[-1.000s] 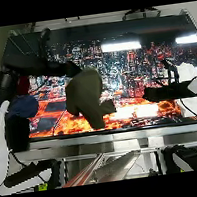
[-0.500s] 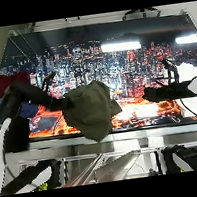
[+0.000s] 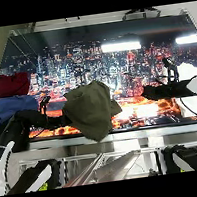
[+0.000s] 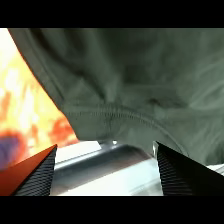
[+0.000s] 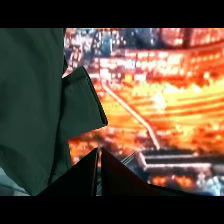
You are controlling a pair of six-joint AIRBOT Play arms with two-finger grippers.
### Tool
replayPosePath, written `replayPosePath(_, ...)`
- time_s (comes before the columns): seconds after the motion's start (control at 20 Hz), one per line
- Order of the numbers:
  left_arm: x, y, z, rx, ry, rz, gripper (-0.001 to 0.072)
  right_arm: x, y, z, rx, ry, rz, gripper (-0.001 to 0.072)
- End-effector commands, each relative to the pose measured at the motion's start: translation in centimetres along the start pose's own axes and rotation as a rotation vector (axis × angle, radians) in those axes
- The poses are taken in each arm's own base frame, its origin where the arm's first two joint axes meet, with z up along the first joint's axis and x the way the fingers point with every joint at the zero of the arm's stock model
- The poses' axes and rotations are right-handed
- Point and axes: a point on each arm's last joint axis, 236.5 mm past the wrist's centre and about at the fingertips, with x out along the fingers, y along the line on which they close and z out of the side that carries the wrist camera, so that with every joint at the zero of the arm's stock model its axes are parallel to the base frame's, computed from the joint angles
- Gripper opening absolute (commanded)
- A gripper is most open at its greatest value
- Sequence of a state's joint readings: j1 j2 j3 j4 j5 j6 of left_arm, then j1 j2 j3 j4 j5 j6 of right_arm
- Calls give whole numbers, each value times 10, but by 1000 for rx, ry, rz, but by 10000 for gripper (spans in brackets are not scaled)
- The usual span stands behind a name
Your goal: Fold the shirts.
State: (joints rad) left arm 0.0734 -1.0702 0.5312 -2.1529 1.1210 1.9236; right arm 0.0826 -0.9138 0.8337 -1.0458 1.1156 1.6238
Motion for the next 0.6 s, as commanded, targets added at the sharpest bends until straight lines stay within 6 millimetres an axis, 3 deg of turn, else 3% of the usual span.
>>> replayPosePath(0.0, 22, 10, 13, -25, 3, -21, 572, 22, -10, 3, 0, 35, -13, 286)
replayPosePath(0.05, 27, 13, 12, -26, 26, -23, 522, 35, -13, -2, -23, 81, -11, 338)
replayPosePath(0.15, 33, 13, 17, -36, 46, -38, 493, 63, -13, -14, -57, 171, 28, 340)
replayPosePath(0.2, 33, 11, 23, -37, 39, -53, 399, 79, -14, -17, -65, 206, 46, 358)
replayPosePath(0.25, 33, 8, 30, -40, 28, -67, 318, 94, -17, -21, -65, 237, 67, 461)
replayPosePath(0.3, 32, 5, 34, -42, 23, -76, 173, 108, -18, -25, -64, 266, 88, 500)
replayPosePath(0.35, 30, 4, 37, -36, 20, -79, 11, 120, -18, -31, -68, 296, 122, 494)
replayPosePath(0.55, 23, -3, 40, -13, 29, -96, 15, 160, -9, -50, -96, 364, 234, 494)
